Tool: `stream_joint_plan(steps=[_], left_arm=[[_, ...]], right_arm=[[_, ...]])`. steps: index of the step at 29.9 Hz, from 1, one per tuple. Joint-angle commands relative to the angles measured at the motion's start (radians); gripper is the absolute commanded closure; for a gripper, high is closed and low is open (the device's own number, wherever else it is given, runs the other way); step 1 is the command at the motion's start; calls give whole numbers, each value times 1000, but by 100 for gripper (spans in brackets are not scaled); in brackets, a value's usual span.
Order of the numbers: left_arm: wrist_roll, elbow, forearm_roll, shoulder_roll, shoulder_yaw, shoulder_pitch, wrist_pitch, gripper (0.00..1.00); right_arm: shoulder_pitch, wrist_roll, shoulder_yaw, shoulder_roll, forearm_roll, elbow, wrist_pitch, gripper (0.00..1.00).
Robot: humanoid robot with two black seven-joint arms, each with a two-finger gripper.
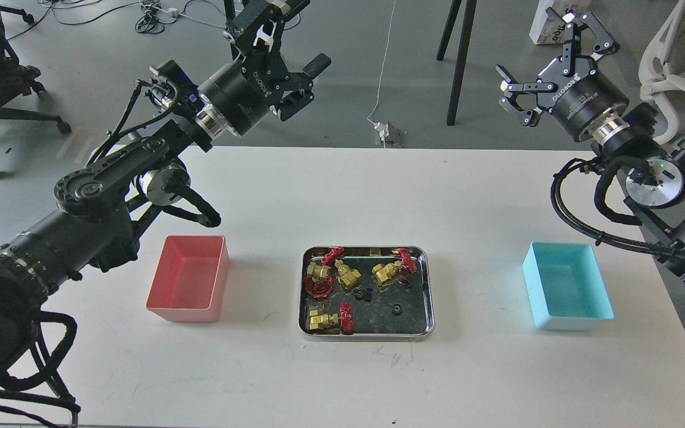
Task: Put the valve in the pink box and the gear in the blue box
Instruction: 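Raise the left arm and swing the left gripper over the table, then lower the left gripper toward a red-handled brass valve in the tray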
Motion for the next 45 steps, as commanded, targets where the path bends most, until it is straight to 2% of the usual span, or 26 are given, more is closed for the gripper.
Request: stream_joint_plan(steps=[1, 5, 8, 11, 15, 19, 23, 27, 31, 35, 38, 40, 42, 45], left_arm=[[0, 8, -20, 1, -27, 3, 0, 0], [0, 63, -161, 7, -93, 2, 0, 0], [0, 63, -284, 4, -91, 35, 0, 0], [0, 57, -287, -11, -111, 88, 0, 0], [0, 40, -292, -77, -163, 91, 0, 0], [0, -92, -289, -52, -257, 90, 0, 0], [0, -264, -280, 94, -234, 55, 0, 0], [0, -340, -229, 244, 34, -109, 0, 0], [0, -448, 15, 381, 322, -302, 0, 0], [0, -549, 260, 430, 693, -544, 6, 1], [0, -598, 407, 404, 950, -687, 136, 1], [0, -620, 502, 342, 1091, -747, 226, 1], [0, -614, 597, 250, 1246, -798, 349, 1], [0, -566, 664, 113, 1464, -844, 588, 1]], right_arm=[[-3, 0, 17, 1, 3, 1, 0, 0], [4, 0, 31, -4, 9, 0, 0, 0], [39, -8, 80, -4, 10, -5, 0, 0], [100, -11, 114, -5, 35, -28, -28, 0], [134, -11, 112, -14, 116, -46, -79, 0], [131, -11, 112, -37, 125, -42, -82, 0], [126, -11, 112, -50, 125, -40, -82, 0], [123, -11, 112, -48, 124, -48, -82, 0], [102, -11, 114, -39, 124, -49, -82, 0], [88, -11, 114, -38, 124, -49, -84, 0], [83, -11, 114, -36, 124, -49, -84, 0], [74, -11, 115, -36, 124, -49, -84, 0], [68, -11, 115, -36, 125, -49, -84, 0], [56, -11, 117, -38, 125, -49, -84, 0]])
